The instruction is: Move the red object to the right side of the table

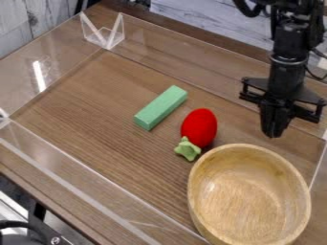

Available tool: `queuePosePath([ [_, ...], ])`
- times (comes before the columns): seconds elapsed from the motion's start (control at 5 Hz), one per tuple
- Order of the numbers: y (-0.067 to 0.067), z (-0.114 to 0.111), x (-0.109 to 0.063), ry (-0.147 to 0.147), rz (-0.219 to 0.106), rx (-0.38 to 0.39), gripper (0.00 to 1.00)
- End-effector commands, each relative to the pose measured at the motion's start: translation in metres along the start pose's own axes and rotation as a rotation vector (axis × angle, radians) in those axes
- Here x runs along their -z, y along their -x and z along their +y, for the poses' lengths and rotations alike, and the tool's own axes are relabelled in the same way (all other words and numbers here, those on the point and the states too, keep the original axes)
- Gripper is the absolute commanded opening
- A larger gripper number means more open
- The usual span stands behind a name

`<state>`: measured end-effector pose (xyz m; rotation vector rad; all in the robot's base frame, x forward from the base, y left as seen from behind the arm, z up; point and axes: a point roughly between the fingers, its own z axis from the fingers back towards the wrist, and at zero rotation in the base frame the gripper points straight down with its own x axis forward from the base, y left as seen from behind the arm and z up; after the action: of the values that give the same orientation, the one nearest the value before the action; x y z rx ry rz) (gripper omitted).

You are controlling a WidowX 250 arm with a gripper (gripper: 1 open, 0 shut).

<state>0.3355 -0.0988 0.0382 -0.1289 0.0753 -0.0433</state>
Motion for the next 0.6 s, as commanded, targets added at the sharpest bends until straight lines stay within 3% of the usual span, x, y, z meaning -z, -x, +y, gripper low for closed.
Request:
queuePosePath([
  [0.0,-0.016,0.004,-0.015,0.014,-0.060,-0.006,1.00],
  [0.2,-0.016,-0.010,-0.018,0.015,-0.063,0.030,0.00],
  [0.4,-0.015,-0.025,-0.020,0.016,-0.065,0.069,0.00],
])
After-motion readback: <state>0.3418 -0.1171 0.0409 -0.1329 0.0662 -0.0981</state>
